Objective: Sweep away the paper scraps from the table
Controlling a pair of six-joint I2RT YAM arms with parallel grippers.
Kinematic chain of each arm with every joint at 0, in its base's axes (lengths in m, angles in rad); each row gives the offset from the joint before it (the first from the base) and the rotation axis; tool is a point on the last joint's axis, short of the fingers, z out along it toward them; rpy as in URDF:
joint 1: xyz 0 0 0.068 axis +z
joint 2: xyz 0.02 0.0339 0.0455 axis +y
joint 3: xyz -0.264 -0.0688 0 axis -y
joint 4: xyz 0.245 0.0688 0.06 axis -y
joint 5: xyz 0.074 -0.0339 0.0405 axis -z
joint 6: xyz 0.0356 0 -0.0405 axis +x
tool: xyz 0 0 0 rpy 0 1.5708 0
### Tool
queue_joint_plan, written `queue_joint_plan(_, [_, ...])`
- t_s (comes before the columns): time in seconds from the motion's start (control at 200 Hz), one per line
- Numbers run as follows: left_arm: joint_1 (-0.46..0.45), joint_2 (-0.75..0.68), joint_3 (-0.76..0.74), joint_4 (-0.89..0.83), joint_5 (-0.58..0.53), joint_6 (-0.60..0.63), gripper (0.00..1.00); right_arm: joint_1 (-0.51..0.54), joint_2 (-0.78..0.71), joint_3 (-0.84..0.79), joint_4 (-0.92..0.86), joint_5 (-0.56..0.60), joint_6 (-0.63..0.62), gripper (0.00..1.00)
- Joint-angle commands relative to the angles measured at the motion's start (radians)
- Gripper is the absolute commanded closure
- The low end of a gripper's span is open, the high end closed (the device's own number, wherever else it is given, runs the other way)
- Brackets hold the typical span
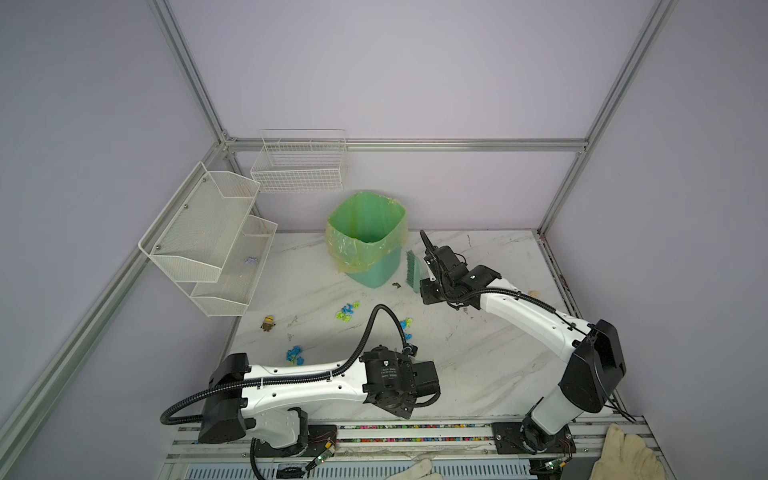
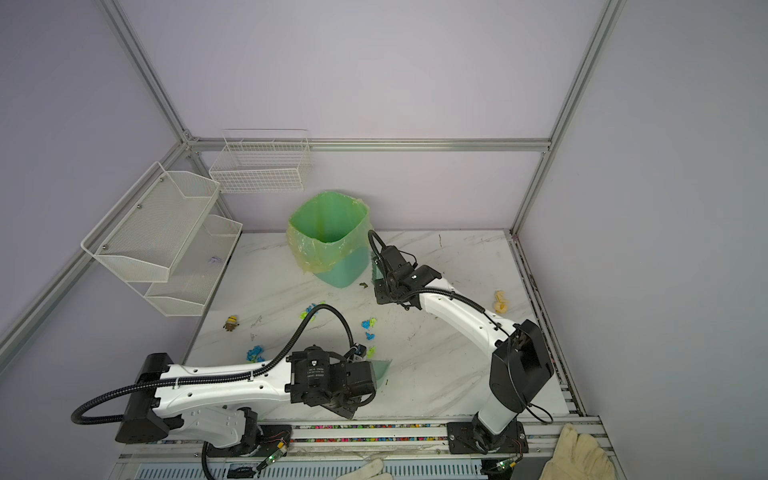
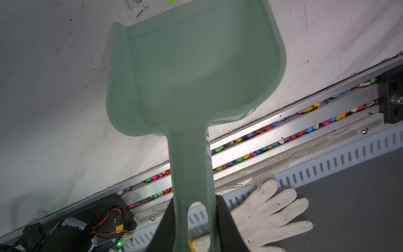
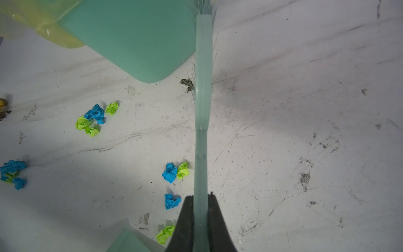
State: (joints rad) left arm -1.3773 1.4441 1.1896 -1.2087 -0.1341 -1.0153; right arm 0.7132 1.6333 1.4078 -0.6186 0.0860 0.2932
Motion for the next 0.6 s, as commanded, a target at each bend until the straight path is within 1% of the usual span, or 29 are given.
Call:
queue_joint_plan(0.0, [0.005,0.056,0.006,-0.042,-0.023,-0.006,1.0,-0.003,0.003,0.029,0.002,0.01,-0.064,1.0])
queue_joint_plan(0.16, [0.005,0.087,0.018,-0.046,-0.034,0.003,1.0,-0.003,0.027,0.044,-0.016,0.022,-0.078,1.0])
queue_joint_plan(0.315, [0.023,0.094,0.003,-0.036,-0.026,0.013,1.0,-0.001,0.049,0.05,-0.024,0.012,-0.101,1.0])
queue_joint_plan(0.595, [0.095,0.06,-0.073,0.021,-0.007,0.043,1.0,0.005,0.102,0.057,-0.062,-0.022,-0.145,1.0])
